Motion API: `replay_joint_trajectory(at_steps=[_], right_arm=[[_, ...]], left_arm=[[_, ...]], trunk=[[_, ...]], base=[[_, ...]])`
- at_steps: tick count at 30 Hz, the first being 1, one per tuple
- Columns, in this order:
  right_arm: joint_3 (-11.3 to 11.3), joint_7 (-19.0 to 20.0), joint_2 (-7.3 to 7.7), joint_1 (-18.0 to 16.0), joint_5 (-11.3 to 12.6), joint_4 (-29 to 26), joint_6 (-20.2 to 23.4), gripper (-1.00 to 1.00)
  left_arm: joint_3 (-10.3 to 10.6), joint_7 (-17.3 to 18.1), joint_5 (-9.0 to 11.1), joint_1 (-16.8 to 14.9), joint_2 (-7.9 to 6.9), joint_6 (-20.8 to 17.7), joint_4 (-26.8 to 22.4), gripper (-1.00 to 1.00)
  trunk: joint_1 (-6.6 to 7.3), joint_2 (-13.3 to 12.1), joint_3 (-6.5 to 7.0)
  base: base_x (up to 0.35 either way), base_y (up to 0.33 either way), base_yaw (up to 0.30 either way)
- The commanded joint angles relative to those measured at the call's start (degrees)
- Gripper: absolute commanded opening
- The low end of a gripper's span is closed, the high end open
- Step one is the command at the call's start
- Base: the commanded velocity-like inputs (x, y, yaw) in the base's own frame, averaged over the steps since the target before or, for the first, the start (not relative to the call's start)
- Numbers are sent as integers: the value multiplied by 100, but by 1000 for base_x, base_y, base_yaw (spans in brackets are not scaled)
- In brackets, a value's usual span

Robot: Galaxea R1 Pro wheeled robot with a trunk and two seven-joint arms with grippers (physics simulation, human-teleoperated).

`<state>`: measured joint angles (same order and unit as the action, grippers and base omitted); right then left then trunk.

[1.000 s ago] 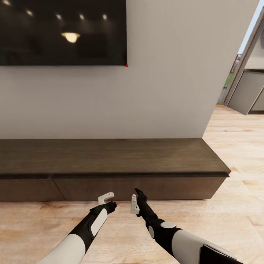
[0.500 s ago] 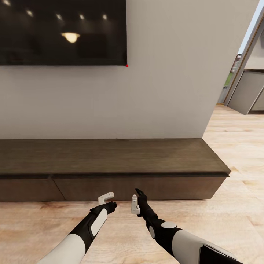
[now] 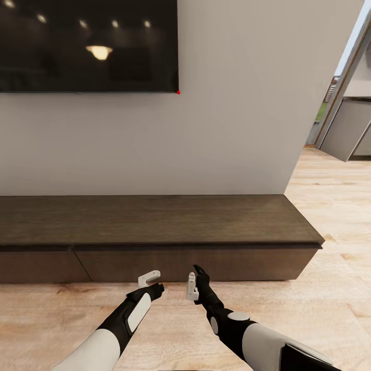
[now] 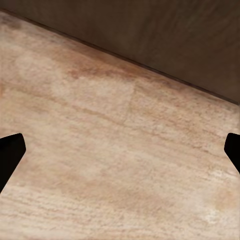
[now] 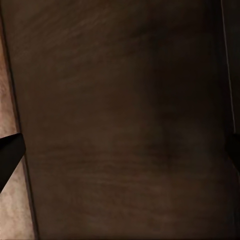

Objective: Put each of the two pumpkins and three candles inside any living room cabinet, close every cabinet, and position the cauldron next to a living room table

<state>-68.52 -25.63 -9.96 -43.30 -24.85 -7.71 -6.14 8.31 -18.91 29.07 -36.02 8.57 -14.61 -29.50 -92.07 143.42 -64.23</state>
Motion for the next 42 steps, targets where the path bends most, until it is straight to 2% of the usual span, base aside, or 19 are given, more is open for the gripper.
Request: replay_joint_trajectory(at_steps=[1,9,14,20,42], right_arm=[[16,-19,-3,-3,-26,10,-19,100],[28,-68,-3,-3,3,14,1,100],[29,-358,-3,-3,6,64,6,100],[24,-476,-3,-3,6,113,11,100],[13,-496,-3,-3,11,129,7,100]], left_arm=[[39,-52,55,-1,-5,-16,-12,100],[39,-52,55,-1,-5,-17,-12,100],[39,-52,57,-1,-7,-17,-12,100],[39,-52,57,-1,-5,-17,-12,100],[39,-52,59,-1,-5,-8,-12,100]], trunk=[[1,2,-5],[1,2,-5],[1,2,-5],[1,2,-5],[1,2,-5]], base=[[0,0,0],[0,0,0],[0,0,0],[0,0,0],[14,0,0]])
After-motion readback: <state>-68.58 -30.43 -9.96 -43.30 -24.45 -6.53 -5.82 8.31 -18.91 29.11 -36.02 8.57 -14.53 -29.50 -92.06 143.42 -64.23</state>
